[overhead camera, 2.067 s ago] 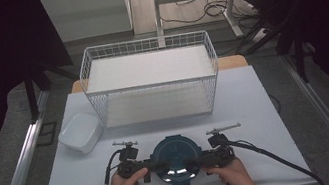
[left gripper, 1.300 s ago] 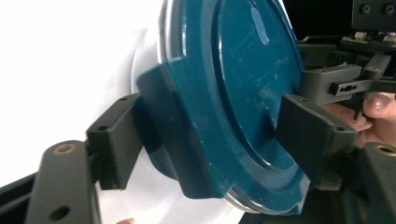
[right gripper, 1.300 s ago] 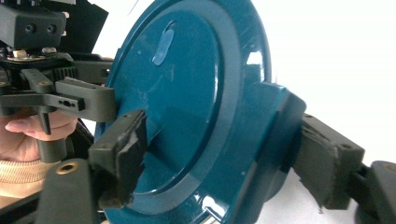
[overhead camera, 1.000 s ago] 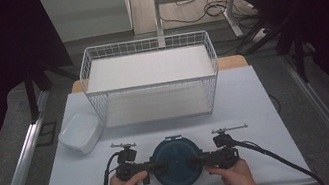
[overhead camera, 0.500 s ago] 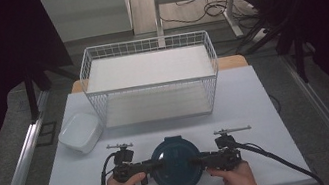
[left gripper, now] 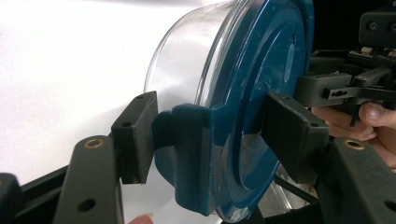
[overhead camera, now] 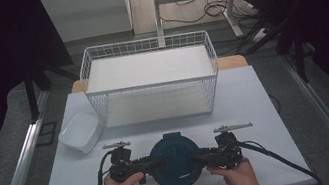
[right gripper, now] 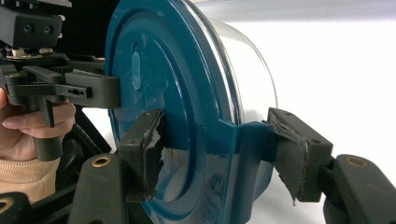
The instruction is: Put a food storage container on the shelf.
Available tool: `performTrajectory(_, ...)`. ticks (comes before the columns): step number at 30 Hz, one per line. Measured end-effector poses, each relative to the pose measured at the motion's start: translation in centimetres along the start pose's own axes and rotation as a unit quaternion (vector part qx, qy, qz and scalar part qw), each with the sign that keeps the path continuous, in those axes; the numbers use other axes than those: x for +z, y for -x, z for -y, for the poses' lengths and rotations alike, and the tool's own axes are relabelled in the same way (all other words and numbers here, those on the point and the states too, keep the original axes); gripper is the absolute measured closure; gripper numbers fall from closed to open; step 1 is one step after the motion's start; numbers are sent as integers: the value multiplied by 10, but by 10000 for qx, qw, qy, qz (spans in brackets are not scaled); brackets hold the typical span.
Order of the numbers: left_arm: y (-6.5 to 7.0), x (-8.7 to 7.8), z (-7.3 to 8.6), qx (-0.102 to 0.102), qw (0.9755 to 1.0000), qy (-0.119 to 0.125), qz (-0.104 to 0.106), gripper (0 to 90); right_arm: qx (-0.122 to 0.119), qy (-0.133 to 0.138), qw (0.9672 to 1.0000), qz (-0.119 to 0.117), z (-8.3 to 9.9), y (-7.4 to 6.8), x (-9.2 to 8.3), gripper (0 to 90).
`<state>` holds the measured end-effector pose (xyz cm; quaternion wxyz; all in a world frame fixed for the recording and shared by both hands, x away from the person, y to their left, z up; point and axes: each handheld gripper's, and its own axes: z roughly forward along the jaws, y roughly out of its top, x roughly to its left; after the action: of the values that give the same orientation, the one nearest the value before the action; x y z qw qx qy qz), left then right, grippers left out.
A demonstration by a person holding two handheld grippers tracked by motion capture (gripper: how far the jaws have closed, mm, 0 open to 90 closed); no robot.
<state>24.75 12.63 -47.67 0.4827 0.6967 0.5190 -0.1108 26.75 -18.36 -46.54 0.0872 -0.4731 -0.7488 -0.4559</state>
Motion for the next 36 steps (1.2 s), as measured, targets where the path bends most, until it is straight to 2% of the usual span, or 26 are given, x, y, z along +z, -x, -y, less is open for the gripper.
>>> performTrajectory(9,5,-4,-7,192,9998,49,-44,374,-206,49,9998,-22,-7,-3,-3,380)
performTrajectory(22,14,-16,-21,384,9990,197,-94,372,-479,174,9987,-8,-25,-14,-9,379)
performTrajectory(36,27,-23,-53,538,9981,272,-112,373,-600,306,9977,12,-53,-20,-21,379)
